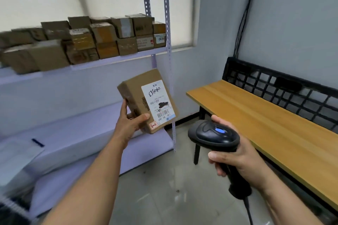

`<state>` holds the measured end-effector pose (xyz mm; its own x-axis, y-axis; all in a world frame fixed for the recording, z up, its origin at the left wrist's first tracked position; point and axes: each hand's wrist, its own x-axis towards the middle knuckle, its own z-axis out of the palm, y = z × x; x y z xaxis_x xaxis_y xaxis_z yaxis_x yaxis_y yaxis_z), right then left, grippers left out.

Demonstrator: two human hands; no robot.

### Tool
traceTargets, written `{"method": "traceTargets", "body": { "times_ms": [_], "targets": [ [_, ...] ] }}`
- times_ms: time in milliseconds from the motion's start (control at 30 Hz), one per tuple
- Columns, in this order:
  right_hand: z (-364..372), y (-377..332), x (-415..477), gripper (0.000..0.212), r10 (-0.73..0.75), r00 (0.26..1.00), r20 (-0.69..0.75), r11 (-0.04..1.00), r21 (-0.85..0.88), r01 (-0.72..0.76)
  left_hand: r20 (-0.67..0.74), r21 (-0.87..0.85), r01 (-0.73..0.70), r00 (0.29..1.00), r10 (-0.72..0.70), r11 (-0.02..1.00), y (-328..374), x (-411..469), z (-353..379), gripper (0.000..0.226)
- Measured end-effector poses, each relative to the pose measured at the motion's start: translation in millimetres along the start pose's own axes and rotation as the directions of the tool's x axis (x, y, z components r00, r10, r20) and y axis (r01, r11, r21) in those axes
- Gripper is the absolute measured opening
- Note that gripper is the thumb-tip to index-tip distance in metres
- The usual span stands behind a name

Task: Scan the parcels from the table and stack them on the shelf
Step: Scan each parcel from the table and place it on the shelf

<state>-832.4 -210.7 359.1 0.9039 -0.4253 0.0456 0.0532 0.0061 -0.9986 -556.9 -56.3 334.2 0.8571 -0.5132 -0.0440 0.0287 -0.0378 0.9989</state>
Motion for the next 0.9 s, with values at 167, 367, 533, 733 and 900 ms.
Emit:
{"method": "traceTargets", "body": {
  "times_ms": [167,367,533,733,900],
  "targets": [
    [61.8,3.5,41.3,0.091,-0.047,0.997,0.062,0.999,-0.009,0.047,-0.096,0.022,-0.012,0.995,0.014,1.0,-3.0,-3.1,-76.6,0.107],
    [123.2,5.7,98.3,0.09,-0.055,0.982,0.181,0.998,0.008,0.054,-0.293,0.014,-0.002,0.956,0.006,1.0,-7.3,-8.4,-157.0,0.097],
    [170.4,6.9,145.2,0.088,-0.069,0.952,0.299,0.997,0.0,0.072,-0.411,0.022,-0.024,0.911,0.032,0.999,-7.7,-8.9,-212.3,0.08],
    [230.5,4.2,219.1,0.09,-0.11,0.891,0.44,0.993,0.017,0.115,-0.539,0.063,-0.051,0.839,0.077,0.997,17.8,12.4,-278.0,0.072],
    [270.6,-3.3,277.9,0.089,-0.137,0.844,0.518,0.99,0.033,0.141,-0.614,0.103,-0.088,0.778,0.133,0.991,42.7,41.5,-323.0,0.063]
  ]
}}
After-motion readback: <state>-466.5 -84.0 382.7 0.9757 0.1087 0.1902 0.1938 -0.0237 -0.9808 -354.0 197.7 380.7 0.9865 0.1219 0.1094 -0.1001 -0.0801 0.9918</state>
